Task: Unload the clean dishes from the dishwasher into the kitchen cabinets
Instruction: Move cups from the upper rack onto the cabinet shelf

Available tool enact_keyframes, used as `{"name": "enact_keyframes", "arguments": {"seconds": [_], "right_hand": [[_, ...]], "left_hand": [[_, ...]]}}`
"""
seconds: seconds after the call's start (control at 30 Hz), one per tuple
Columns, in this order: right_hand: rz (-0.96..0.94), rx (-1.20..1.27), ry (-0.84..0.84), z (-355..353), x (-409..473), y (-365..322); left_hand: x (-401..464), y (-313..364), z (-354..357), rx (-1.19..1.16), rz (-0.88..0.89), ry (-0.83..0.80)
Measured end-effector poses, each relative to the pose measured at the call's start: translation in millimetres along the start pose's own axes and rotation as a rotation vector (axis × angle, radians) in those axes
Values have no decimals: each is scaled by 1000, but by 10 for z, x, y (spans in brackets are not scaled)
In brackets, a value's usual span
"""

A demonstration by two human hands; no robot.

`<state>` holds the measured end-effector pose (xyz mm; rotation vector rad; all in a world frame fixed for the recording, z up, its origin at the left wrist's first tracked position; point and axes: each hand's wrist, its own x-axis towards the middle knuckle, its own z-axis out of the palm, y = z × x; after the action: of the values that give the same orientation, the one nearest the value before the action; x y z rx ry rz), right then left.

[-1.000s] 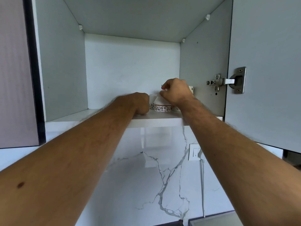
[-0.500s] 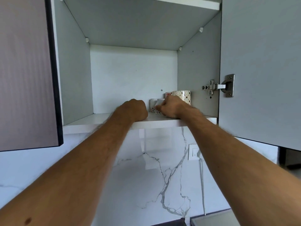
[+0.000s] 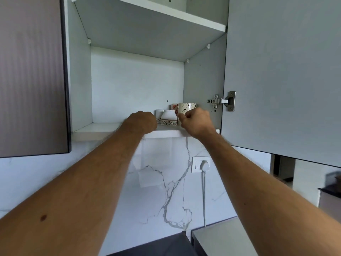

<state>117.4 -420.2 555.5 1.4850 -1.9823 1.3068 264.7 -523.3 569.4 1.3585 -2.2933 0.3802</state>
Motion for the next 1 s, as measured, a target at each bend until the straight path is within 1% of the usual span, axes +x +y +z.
{"name": "enact_keyframes", "arguments": {"seconds": [0.07, 0.17, 0.23, 0.3, 0.37, 0.4, 0.47, 0.53, 0.6, 0.7, 0.77, 0.9, 1.0], "right_hand": [[-1, -14, 23, -62, -157, -23], [9, -39, 20, -135, -428, 11], [24, -19, 14, -177, -627, 96], [30, -9, 6, -210, -822, 195], [51, -12, -12, -275, -1031, 303], [70, -10, -24, -324, -1143, 356], [91, 1, -41, -416, -1354, 451], [116, 21, -57, -525, -1604, 561], [146, 33, -72, -611, -1891, 701], [175, 19, -136, -689, -2326, 915], [210, 5, -192, -737, -2628, 1072], [307, -1, -246, -868, -3178, 1334], [382, -29, -280, -987, -3641, 1518]], "left_hand": [[-111, -31, -8, 22, 24, 13], [-303, -43, 18, -7, 60, 56], [-525, 29, 71, -24, 159, 185], [-823, 153, 141, -136, 242, 416], [-1189, 317, 230, -255, 250, 602], [-1362, 410, 282, -273, 246, 655], [-1666, 572, 385, -292, 235, 690], [-1953, 743, 511, -351, 183, 643], [-2239, 909, 680, -406, 105, 517], [-2645, 1106, 922, -399, 32, 378], [-2929, 1203, 1035, -399, 4, 304], [-3451, 1335, 1232, -408, -38, 167], [-3862, 1450, 1394, -452, -31, 66]]}}
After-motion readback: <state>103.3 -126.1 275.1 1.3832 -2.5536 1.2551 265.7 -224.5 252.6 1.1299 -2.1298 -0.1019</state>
